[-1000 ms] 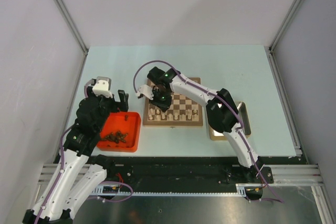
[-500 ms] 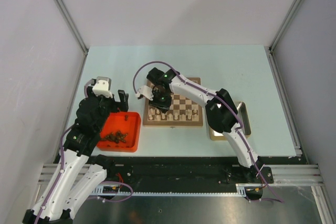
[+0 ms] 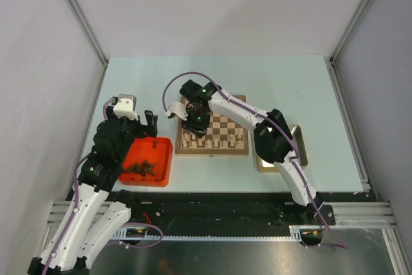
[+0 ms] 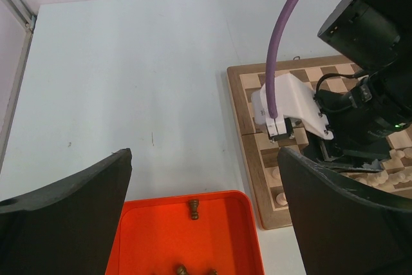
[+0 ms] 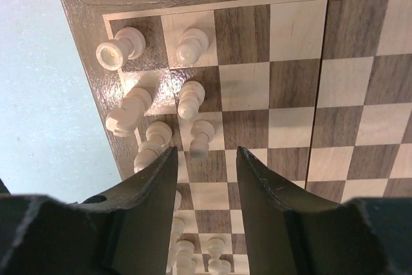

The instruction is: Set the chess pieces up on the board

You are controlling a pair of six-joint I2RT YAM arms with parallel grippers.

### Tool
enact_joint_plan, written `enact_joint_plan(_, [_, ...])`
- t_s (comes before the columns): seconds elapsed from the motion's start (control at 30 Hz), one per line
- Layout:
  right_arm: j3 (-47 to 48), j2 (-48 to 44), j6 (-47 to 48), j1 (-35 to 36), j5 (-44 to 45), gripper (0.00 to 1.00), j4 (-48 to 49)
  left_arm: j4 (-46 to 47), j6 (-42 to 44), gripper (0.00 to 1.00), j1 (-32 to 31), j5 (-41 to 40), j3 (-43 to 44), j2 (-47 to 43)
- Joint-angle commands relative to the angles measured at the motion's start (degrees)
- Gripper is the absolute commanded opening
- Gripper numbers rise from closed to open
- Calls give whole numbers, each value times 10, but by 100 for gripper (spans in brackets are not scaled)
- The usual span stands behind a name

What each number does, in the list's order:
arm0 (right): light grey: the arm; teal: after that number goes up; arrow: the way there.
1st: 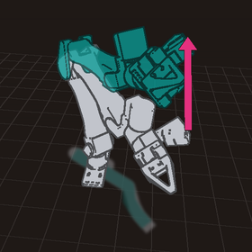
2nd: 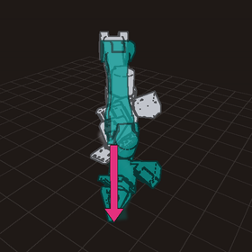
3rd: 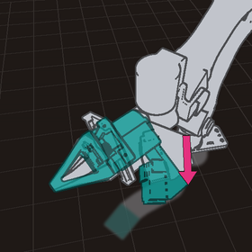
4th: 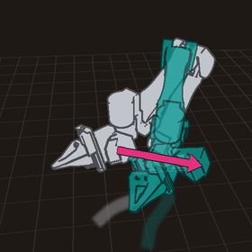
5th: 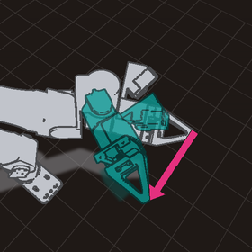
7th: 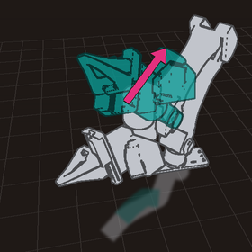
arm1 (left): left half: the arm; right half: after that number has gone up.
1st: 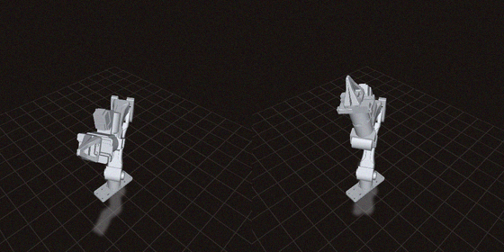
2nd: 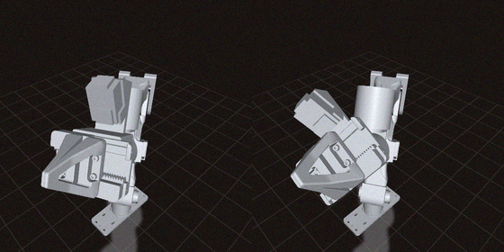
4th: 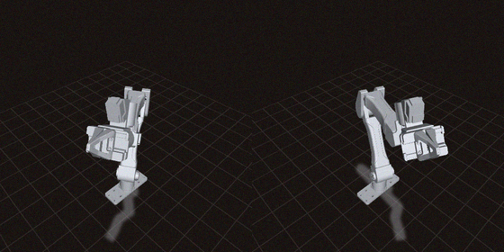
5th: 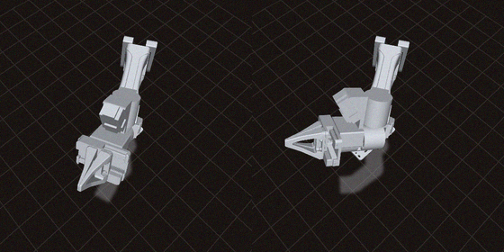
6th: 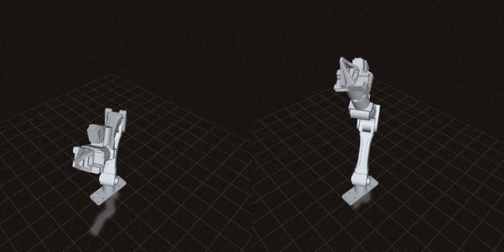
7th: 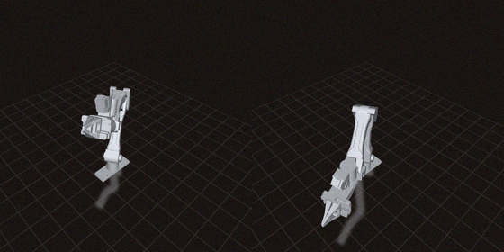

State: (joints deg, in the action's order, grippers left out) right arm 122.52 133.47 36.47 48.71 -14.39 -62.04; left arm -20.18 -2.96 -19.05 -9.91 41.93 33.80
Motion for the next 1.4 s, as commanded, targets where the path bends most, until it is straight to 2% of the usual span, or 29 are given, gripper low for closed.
enact_joint_plan(0.0, [31, -53, -5, -6, -6, 47, -12, 23, 14, 100, 4, -1, -4, -7])
enact_joint_plan(0.37, [8, -123, -8, -16, -29, 48, -20, 26, 16, 100, 4, -2, -6, -14])
enact_joint_plan(0.93, [-154, -282, 14, -46, -74, 52, 16, 35, 17, 100, 4, 2, -13, -23])
enact_joint_plan(1.13, [-214, -345, 26, -74, -112, 53, 37, 36, 18, 100, 4, 5, -13, -24])
enact_joint_plan(1.37, [-293, -426, 38, -159, -200, 56, 65, 36, 20, 100, 4, 13, -14, -19])
